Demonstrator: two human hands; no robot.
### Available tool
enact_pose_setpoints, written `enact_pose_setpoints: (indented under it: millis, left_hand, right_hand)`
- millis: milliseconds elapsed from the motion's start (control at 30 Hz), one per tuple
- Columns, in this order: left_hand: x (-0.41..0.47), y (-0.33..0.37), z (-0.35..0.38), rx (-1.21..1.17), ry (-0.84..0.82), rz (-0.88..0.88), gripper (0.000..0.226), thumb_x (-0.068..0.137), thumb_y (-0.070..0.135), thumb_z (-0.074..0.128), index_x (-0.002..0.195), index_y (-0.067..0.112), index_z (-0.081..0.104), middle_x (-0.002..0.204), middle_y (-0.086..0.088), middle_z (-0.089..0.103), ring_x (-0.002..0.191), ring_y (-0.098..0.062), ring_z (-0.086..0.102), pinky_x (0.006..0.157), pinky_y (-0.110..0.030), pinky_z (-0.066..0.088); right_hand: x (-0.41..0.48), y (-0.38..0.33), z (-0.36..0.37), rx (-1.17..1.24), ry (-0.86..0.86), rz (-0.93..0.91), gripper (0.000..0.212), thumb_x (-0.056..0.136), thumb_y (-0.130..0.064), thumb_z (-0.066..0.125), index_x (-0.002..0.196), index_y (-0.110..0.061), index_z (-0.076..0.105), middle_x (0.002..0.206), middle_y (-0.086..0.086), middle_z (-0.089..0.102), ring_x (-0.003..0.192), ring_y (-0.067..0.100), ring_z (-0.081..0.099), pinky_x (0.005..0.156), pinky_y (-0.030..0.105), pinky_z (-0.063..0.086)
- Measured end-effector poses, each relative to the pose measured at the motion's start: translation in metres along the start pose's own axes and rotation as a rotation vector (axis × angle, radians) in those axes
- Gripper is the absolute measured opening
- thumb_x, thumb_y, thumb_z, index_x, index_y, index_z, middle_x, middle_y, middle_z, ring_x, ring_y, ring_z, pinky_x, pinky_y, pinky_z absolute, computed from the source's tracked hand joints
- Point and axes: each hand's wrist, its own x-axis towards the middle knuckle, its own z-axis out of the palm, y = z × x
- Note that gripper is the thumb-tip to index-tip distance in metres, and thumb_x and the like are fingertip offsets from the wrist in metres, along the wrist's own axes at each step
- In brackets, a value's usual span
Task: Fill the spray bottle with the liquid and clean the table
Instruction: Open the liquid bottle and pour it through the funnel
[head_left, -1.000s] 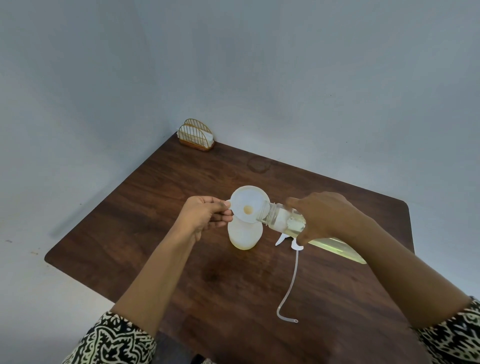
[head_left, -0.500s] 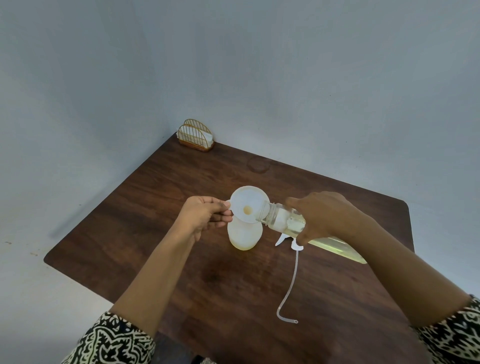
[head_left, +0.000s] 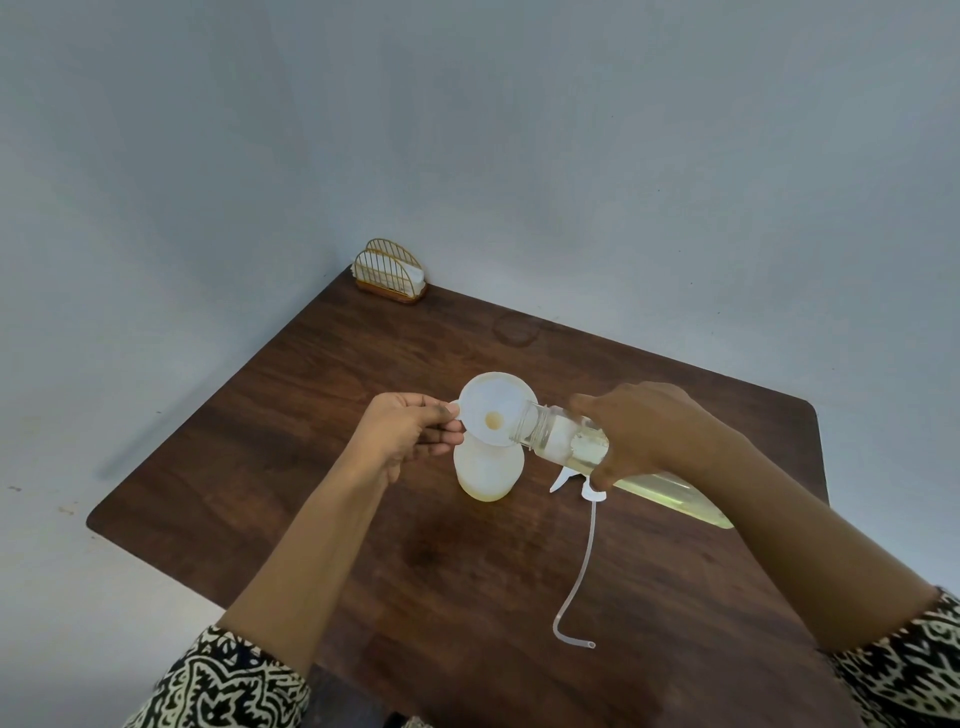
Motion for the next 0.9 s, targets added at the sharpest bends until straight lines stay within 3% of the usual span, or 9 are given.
enact_pose_setpoints:
  millis: [100,467,600,900]
  left_hand:
    - [-0.0007,-0.0002,-0.0004,-0.003,0.000,0.000,0.010,0.087,0.010,0.069,0.078,0.006,0.072,0.066,-0.006,0.073,0.059,-0.012,0.070,0.053,-0.021,0.055]
    - [-0.0019,0.0008,-0.0001,0.003,0.001,0.001,0.010,0.087,0.011,0.069,0.079,0.006,0.072,0.068,-0.007,0.073,0.060,-0.012,0.071,0.053,-0.021,0.055]
    - [-0.0018,0.0003,0.0001,-0.002,0.001,0.003,0.010,0.087,0.010,0.069,0.078,0.006,0.072,0.067,-0.006,0.073,0.060,-0.012,0.071,0.052,-0.021,0.055]
    - [-0.0010,-0.0002,-0.0005,0.002,0.001,0.002,0.009,0.086,0.011,0.069,0.079,0.006,0.072,0.068,-0.007,0.073,0.061,-0.013,0.071,0.054,-0.022,0.055]
  right_hand:
    - [0.0001,0.0000,-0.0007,0.009,-0.005,0.002,0.064,0.065,-0.054,0.073,0.118,-0.030,0.046,0.098,-0.007,0.065,0.083,0.016,0.058,0.061,0.027,0.037]
    - [-0.0008,-0.0012,-0.0051,0.009,0.000,-0.001,0.064,0.067,-0.053,0.072,0.121,-0.031,0.046,0.090,-0.010,0.059,0.078,0.015,0.053,0.052,0.023,0.028]
    - [-0.0018,-0.0014,-0.0056,0.007,-0.013,0.004,0.064,0.066,-0.054,0.072,0.120,-0.031,0.047,0.087,-0.011,0.057,0.077,0.015,0.053,0.054,0.024,0.032]
    - [-0.0004,-0.0006,-0.0049,0.009,-0.025,-0.007,0.064,0.067,-0.055,0.072,0.120,-0.030,0.047,0.101,-0.009,0.064,0.080,0.014,0.053,0.054,0.024,0.030]
